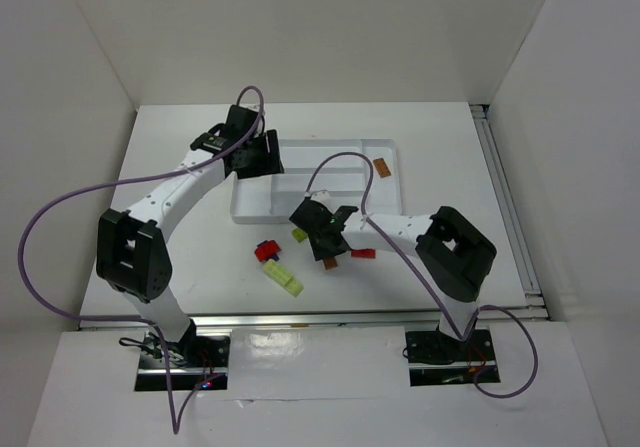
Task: Sort the legos into containers by color
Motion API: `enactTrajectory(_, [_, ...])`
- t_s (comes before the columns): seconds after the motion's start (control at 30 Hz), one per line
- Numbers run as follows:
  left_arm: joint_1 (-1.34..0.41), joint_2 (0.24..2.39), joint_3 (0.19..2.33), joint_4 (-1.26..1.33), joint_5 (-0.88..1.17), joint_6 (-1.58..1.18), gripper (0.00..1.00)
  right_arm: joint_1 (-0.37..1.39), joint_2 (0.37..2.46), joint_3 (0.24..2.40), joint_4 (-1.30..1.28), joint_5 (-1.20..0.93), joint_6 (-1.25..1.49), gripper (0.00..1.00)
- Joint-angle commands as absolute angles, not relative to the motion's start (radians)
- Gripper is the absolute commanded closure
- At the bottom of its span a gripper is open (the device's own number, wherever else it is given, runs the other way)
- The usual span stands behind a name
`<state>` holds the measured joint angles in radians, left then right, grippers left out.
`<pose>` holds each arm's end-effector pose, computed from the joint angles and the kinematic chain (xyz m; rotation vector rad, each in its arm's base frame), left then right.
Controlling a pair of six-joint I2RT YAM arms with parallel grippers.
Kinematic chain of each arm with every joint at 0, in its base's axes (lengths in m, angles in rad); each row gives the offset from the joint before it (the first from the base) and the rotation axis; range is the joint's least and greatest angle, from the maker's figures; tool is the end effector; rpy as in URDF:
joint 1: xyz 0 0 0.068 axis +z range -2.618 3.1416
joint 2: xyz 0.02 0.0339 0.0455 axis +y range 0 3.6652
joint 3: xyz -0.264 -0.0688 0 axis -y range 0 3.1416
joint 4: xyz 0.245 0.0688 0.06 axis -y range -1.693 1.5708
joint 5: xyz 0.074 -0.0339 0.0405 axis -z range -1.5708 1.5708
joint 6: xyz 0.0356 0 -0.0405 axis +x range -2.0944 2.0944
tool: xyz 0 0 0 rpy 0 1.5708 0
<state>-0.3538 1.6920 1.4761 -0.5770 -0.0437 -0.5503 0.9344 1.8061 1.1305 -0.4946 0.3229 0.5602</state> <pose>0.3579 -0.1305 0.3036 -0.2564 2.3827 -0.3819 0.2184 0.2766 0.1646 -0.4041 2.6023 0.0487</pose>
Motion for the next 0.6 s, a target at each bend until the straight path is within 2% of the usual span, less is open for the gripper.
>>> enactTrajectory(0.0, [-0.359,1.635,1.522,-0.542,-0.008,-0.546,0.27,0.928,1.767,1.204,-0.59,0.405,0.545,0.78])
enactTrajectory(0.17, [-0.368,1.635,1.487,-0.52,0.02,-0.557,0.27,0.784,1.709,1.299,-0.637,0.368,0.488,0.77])
enactTrajectory(0.3, [-0.425,1.612,1.402,-0.52,0.048,-0.534,0.26,0.62,1.669,1.328,-0.543,0.327,0.419,0.76])
enactTrajectory(0.43, [-0.482,1.588,1.316,-0.581,-0.043,-0.563,0.25,0.497,1.747,1.41,-0.482,0.327,0.381,0.76])
enactTrajectory(0.57, [-0.517,1.543,1.244,-0.591,-0.04,-0.603,0.25,0.427,1.877,1.514,-0.44,0.318,0.36,0.75])
